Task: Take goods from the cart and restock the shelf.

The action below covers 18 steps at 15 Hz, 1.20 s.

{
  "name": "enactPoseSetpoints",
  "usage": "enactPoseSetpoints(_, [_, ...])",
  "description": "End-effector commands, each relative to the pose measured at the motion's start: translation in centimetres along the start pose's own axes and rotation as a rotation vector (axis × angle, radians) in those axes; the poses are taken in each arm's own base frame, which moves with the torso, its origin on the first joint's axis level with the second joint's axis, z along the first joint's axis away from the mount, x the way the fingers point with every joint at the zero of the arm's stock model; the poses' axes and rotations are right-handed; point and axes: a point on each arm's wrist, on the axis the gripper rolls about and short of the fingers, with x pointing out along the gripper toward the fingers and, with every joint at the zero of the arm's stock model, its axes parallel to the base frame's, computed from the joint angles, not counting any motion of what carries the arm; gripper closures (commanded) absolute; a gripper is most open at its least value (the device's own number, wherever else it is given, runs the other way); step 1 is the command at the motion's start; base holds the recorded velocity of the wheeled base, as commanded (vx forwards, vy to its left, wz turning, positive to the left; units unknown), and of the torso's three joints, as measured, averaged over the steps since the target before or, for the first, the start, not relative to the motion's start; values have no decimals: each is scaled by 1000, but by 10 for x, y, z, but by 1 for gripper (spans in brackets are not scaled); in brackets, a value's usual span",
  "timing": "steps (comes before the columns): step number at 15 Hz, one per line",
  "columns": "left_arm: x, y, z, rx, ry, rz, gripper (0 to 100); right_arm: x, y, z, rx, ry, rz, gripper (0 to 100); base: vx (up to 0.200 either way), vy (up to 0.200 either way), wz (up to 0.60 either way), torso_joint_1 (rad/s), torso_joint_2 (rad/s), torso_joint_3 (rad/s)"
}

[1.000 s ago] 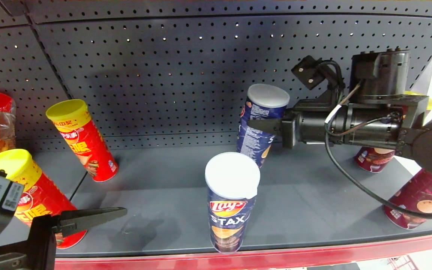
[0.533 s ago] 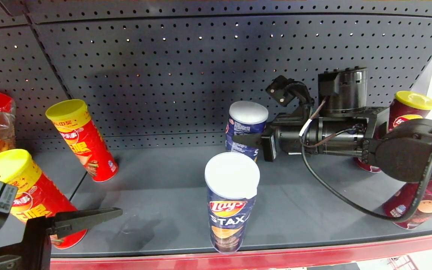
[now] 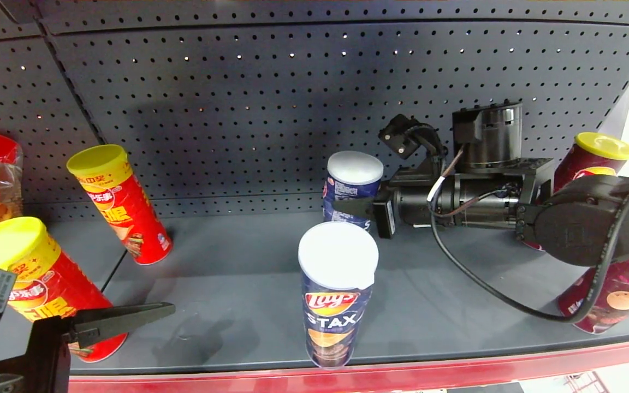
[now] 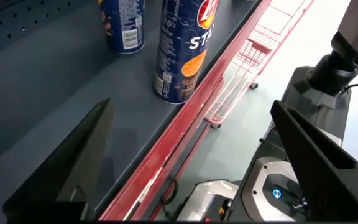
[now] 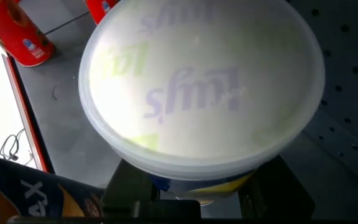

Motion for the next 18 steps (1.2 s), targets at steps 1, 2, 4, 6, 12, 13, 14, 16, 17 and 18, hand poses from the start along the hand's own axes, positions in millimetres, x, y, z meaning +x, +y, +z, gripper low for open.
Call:
enactPoseSetpoints(1, [1, 0, 0, 0, 2, 0, 0, 0, 1, -1, -1, 3, 4, 100, 0, 0, 0, 0, 0, 0])
enactPoseSetpoints(2, [1, 0, 0, 0, 2, 0, 0, 1, 1, -2, 1, 7, 4, 100, 0, 0, 0, 0, 0, 0])
enactPoseSetpoints(4, [1, 0, 0, -1, 3, 0, 0, 2, 0, -2, 1, 6, 4, 100, 0, 0, 0, 0, 0, 0])
enactPoseSetpoints(6, [1, 0, 0, 0, 2, 0, 0, 2, 0, -3, 2, 9, 4, 100, 0, 0, 0, 0, 0, 0])
enactPoseSetpoints(12, [2, 1, 0, -5, 10, -3, 0, -4, 3, -3, -11, -33, -5, 0, 0, 0, 0, 0, 0, 0])
enactPoseSetpoints(13, [2, 1, 0, -5, 10, -3, 0, -4, 4, -4, -11, -31, -5, 0, 0, 0, 0, 0, 0, 0])
enactPoseSetpoints(14, [3, 1, -1, -12, 13, -5, 0, -15, 9, -8, -7, -22, -3, 0, 0, 0, 0, 0, 0, 0])
enactPoseSetpoints(16, [3, 1, -1, -21, 14, -2, 0, -35, 17, -10, -3, -17, -24, 0, 0, 0, 0, 0, 0, 0])
enactPoseSetpoints(17, [5, 2, -2, -24, 23, -2, 0, -44, 20, -11, -2, -19, -31, 0, 0, 0, 0, 0, 0, 0])
enactPoseSetpoints(18, [7, 2, -2, -28, 32, -2, 0, -55, 22, -13, -1, -19, -45, 0, 0, 0, 0, 0, 0, 0])
